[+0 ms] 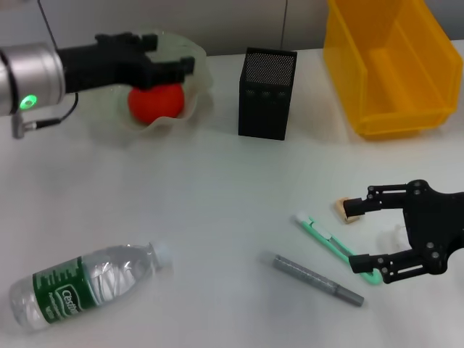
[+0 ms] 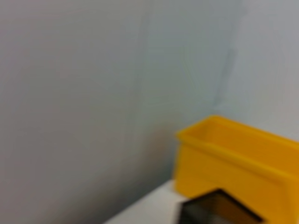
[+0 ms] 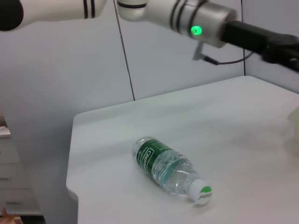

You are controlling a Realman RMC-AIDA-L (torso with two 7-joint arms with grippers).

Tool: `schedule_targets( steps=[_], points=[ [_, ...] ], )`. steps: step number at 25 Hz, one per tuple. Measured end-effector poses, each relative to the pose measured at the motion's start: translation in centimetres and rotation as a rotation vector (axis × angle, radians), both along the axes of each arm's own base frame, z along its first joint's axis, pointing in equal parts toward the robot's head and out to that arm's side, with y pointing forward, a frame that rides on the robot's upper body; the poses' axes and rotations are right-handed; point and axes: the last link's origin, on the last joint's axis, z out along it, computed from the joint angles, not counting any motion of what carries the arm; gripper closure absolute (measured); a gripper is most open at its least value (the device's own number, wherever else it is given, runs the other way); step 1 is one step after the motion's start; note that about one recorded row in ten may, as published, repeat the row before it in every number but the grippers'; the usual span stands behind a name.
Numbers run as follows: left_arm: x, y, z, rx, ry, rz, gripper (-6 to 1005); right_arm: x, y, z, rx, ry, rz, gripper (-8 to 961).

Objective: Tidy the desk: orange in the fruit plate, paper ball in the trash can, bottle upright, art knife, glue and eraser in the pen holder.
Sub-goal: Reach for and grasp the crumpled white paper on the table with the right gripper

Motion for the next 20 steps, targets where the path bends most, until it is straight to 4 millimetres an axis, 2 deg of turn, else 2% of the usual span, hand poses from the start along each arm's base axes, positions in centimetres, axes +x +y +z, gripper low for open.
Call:
schedule_targets(
  steps=[1,2,3,4,5,6,7,8,9,10,15,17,20],
  points=[
    [0.0,0.0,0.0,0.000,0.000,0.000,186,0.0,0.1,0.0,0.004,-0.002,0.001,146],
    [-0.2,-1.2,0.4,-0.039,-0.019,-0.037,151,0.0,0.1,0.0,0.004,-0.002,0.001,147],
    [-0.2,-1.2,0.4,-0.039,-0.019,-0.037,152,0.0,0.1,0.0,0.005,-0.003,-0.001,147],
    [-0.9,-3.8,1.1,-0.121,-0.060,-0.100,153,0.0,0.2,0.1,0.006,-0.004,-0.002,147],
    [-0.9,-3.8,1.1,-0.121,-0.060,-0.100,154,0.0,0.2,0.1,0.007,-0.004,-0.002,147],
    [-1.3,-5.3,1.8,-0.175,-0.087,-0.151,155,-0.1,0.2,0.1,0.008,-0.006,-0.004,147],
    [-1.3,-5.3,1.8,-0.175,-0.087,-0.151,156,-0.1,0.2,0.1,0.008,-0.006,-0.004,146],
    [-1.9,-7.4,3.0,-0.247,-0.127,-0.236,157,-0.1,0.3,0.2,0.009,-0.007,-0.007,146],
    [-2.1,-7.9,3.3,-0.263,-0.139,-0.254,157,-0.1,0.4,0.3,0.012,-0.012,-0.016,145],
    [-2.7,-9.2,4.0,-0.309,-0.175,-0.304,157,-0.2,0.6,0.5,0.018,-0.019,-0.031,145],
    [-4.3,-10.9,5.0,-0.315,-0.223,-0.320,158,-0.7,1.4,2.0,0.037,-0.111,-0.117,146],
    [-5.0,-11.7,5.1,-0.311,-0.223,-0.330,158,-1.5,1.7,3.0,0.019,-0.203,-0.167,146],
    [-5.2,-12.1,5.0,-0.312,-0.225,-0.347,158,-2.2,1.9,3.5,0.004,-0.298,-0.209,147]
  ],
)
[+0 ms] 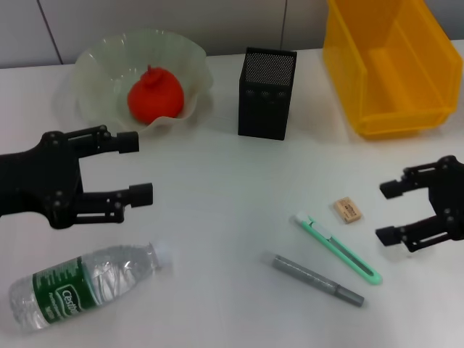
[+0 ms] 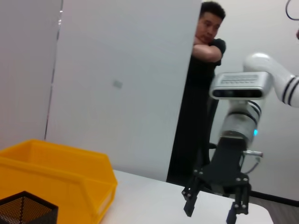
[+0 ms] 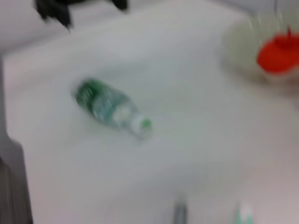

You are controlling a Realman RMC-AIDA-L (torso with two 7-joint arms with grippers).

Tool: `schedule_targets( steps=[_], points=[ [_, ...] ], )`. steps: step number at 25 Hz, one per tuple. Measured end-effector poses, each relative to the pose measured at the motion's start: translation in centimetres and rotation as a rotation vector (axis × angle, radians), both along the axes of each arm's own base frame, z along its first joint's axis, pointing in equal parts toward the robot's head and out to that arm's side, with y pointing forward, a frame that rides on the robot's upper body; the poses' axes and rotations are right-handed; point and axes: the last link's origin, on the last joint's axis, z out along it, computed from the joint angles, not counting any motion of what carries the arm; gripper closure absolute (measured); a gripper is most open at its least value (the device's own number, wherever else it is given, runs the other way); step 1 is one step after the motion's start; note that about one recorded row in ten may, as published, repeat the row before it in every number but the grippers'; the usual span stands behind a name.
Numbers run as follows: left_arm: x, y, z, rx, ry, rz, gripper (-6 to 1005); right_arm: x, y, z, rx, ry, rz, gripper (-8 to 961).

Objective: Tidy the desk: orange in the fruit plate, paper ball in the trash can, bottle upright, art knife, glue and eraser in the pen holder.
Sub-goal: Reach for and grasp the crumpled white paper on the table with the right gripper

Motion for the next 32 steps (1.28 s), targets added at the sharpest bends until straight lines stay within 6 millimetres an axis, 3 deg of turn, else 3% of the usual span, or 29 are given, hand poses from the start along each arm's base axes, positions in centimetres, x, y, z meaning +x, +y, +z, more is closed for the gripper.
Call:
schedule_targets(
  steps=[6,12,16,26,32],
  points=[
    [-0.2,-0.2,-0.4,0.000,0.001,-0.009,158,-1.9,0.7,0.7,-0.039,-0.337,-0.158,146],
    [-0.3,-0.3,-0.4,0.002,0.005,-0.009,159,-2.6,1.7,0.9,-0.023,-0.505,-0.241,145],
    [-0.3,-0.3,-0.5,0.004,0.009,-0.016,159,-2.5,2.3,0.3,-0.002,-0.553,-0.260,145],
    [-0.3,-0.2,-0.6,0.009,0.005,-0.013,160,-0.9,3.3,-3.4,-0.054,-0.609,-0.286,147],
    [-0.3,-0.1,-0.7,0.012,0.003,-0.005,160,-0.6,3.6,-4.2,-0.053,-0.620,-0.279,146]
  ],
)
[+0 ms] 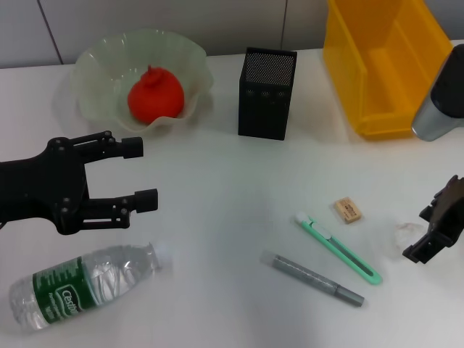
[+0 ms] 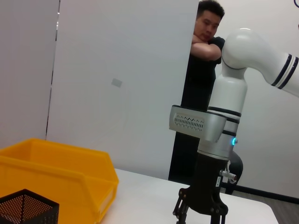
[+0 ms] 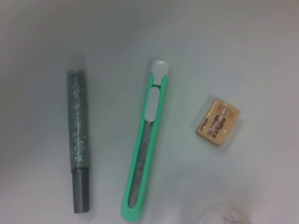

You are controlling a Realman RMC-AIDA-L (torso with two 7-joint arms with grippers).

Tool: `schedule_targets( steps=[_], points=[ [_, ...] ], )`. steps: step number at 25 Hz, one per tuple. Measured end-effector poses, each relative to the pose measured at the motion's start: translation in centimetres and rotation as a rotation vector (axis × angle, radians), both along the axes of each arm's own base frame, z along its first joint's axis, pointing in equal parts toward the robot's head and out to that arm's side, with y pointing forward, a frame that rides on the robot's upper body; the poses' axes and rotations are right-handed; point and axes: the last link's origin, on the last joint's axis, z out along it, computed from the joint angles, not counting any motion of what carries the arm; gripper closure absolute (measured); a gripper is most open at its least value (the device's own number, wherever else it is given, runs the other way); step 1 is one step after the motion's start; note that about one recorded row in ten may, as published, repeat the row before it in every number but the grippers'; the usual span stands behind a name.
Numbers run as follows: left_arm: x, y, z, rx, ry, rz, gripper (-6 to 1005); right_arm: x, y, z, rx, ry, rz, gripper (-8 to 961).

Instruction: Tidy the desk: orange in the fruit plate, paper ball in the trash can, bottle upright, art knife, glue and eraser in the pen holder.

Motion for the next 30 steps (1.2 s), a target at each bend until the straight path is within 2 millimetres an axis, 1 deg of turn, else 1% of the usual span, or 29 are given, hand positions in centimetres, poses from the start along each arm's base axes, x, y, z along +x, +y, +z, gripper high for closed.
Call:
schedule_targets(
  steps=[11,22,27,30],
  points=[
    [0.1,0.1,-0.3,-0.001,0.002,0.000,161,0.8,0.4,-0.9,0.003,-0.001,-0.014,159],
    [0.2,0.2,-0.4,-0.002,0.005,0.000,162,0.8,0.5,-1.4,-0.009,-0.018,-0.013,171],
    [0.3,0.2,-0.6,-0.004,0.002,0.001,162,0.8,0.5,-1.3,-0.005,-0.018,-0.016,335],
    [0.3,0.1,-0.7,-0.005,0.002,0.001,163,0.6,0.5,-1.2,-0.005,-0.018,-0.010,404]
  ],
)
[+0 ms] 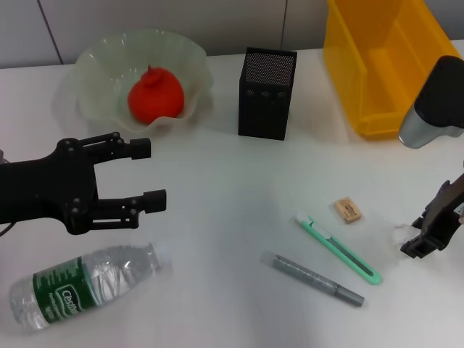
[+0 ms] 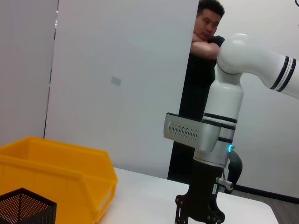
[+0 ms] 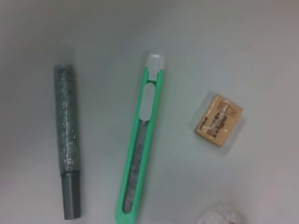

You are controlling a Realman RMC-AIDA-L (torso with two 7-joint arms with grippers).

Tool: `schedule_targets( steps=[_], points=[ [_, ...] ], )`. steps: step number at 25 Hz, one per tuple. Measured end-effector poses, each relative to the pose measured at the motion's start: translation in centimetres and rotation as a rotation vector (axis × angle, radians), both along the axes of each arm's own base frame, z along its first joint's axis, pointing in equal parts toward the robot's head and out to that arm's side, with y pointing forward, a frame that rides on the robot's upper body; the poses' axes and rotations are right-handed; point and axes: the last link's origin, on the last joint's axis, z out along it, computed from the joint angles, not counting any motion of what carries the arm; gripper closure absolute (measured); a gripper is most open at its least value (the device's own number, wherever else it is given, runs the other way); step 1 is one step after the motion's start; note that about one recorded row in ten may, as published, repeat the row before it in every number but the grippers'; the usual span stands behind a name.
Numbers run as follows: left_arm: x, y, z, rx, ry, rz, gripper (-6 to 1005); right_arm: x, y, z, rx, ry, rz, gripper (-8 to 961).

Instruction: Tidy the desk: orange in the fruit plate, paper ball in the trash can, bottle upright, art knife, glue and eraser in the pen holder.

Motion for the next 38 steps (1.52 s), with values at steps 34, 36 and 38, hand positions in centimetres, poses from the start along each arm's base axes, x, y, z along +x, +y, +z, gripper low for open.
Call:
schedule_targets(
  steps=[34,36,38],
  points=[
    [-0.5,-0.5,-0.5,-0.002,-0.012,0.009,165,-2.8,6.8,8.8,0.598,-0.044,0.355,505],
    [-0.5,-0.5,-0.5,-0.003,-0.012,0.009,165,-2.2,7.9,8.1,0.615,-0.041,0.359,501],
    [-0.5,-0.5,-0.5,-0.003,-0.013,0.010,166,-1.4,9.0,7.3,0.626,-0.040,0.355,497]
  ],
)
